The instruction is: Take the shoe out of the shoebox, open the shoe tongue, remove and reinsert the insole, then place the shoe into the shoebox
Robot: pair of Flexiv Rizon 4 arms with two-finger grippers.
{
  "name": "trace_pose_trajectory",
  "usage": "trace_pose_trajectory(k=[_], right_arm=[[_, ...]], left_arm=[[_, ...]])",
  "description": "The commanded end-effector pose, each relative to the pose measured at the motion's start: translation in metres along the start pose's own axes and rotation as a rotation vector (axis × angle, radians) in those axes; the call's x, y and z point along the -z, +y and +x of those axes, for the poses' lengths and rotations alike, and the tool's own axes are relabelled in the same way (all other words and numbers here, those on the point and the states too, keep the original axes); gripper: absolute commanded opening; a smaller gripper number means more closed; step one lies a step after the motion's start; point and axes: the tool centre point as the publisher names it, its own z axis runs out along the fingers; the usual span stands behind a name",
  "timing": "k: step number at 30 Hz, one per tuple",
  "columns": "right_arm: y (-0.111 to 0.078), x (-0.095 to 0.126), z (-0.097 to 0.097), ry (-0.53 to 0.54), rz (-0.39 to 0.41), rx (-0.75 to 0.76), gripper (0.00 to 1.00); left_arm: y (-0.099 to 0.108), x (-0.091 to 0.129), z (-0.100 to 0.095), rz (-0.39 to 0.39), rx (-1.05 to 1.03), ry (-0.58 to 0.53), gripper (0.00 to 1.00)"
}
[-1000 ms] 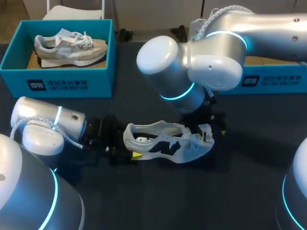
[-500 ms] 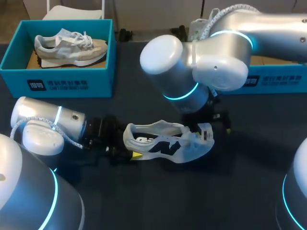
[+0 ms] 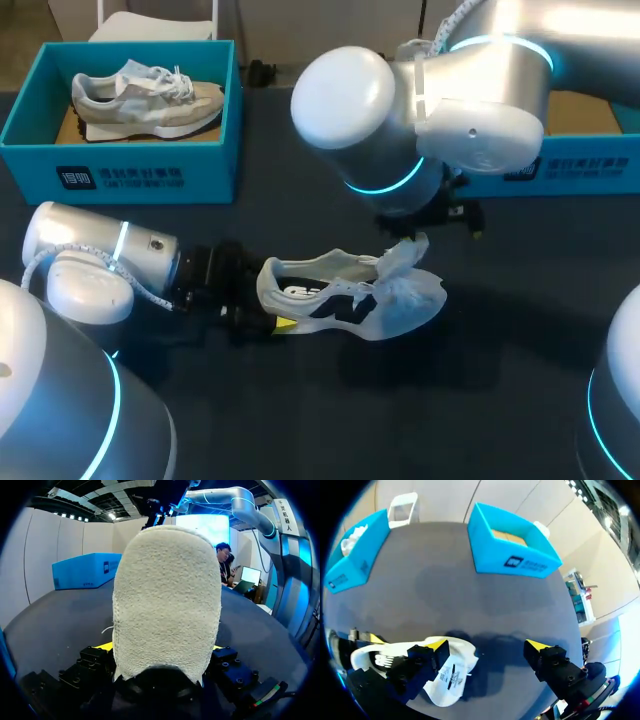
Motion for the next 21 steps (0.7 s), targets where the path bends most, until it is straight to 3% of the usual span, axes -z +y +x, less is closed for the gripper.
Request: trace_pose_trajectory(k=[1, 8, 11, 16, 21], right_arm=[[0.002, 0.026, 0.008, 0.016, -0.094, 0.114, 1.00], [0.013, 0.058, 0.030, 0.161, -0.216, 0.428, 1.00], [0.014, 0.071, 0.037, 0.174, -0.237, 0.568, 1.00], [0.008, 0.092, 0.051, 0.227, -0.283, 0.826, 1.00], [-0.002, 0.103, 0.063, 0.276, -0.324, 0.992, 1.00]], left_arm=[[0.004, -0.001, -0.004, -0.003, 0.001, 0.000, 0.00], [0.004, -0.001, -0.004, -0.003, 0.001, 0.000, 0.00], [0.004, -0.001, -0.004, -0.003, 0.001, 0.000, 0.00], [0.004, -0.001, -0.004, -0.003, 0.001, 0.000, 0.00], [0.004, -0.001, -0.004, -0.003, 0.001, 0.000, 0.00]])
